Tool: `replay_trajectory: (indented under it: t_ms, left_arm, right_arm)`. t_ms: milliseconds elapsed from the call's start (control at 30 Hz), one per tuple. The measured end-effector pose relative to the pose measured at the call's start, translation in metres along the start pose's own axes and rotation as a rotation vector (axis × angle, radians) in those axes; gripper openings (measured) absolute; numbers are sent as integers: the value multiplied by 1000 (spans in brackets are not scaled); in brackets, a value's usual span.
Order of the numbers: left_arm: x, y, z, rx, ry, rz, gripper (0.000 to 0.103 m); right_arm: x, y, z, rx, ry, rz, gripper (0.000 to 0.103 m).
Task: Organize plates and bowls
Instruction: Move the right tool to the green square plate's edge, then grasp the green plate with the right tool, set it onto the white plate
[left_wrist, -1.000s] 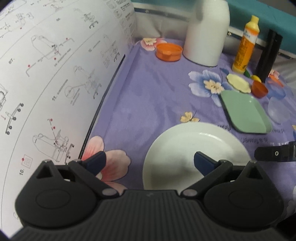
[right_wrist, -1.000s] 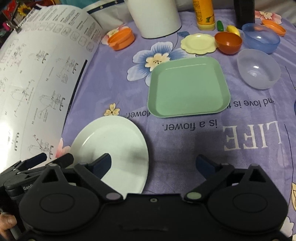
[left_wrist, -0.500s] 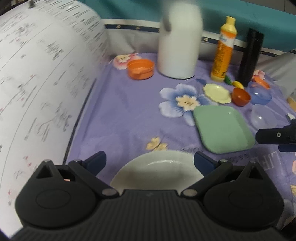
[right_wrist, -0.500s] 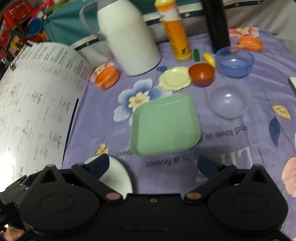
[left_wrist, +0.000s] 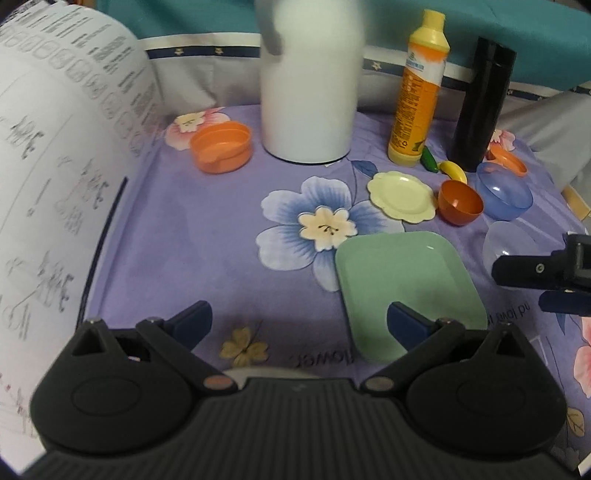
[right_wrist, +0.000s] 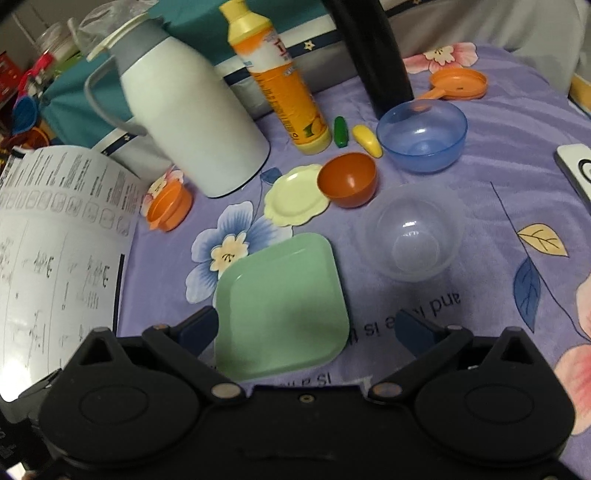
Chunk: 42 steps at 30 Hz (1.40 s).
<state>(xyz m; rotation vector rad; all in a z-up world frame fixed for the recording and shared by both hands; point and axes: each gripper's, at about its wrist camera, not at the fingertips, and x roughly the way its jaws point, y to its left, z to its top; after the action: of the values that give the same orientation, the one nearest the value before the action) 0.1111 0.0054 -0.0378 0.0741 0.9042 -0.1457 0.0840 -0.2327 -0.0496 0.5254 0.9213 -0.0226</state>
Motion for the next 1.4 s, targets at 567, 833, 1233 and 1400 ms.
replay_trajectory:
  t_ms: [567, 833, 1233, 1400]
  left_arm:
    - [60, -27, 8, 52, 103, -40, 95]
    - [72, -34, 5, 56, 136, -81, 69]
    - [73, -34, 3, 58, 123, -109, 42]
    - [75, -34, 3, 68, 121, -95, 52]
  right_arm:
    - [47, -9, 5, -14, 38, -25, 66]
    - [66, -11, 3, -36, 59, -37, 34]
    - [73, 0, -1, -125, 44, -33, 24]
    - [74, -1, -4, -155, 7, -21, 22]
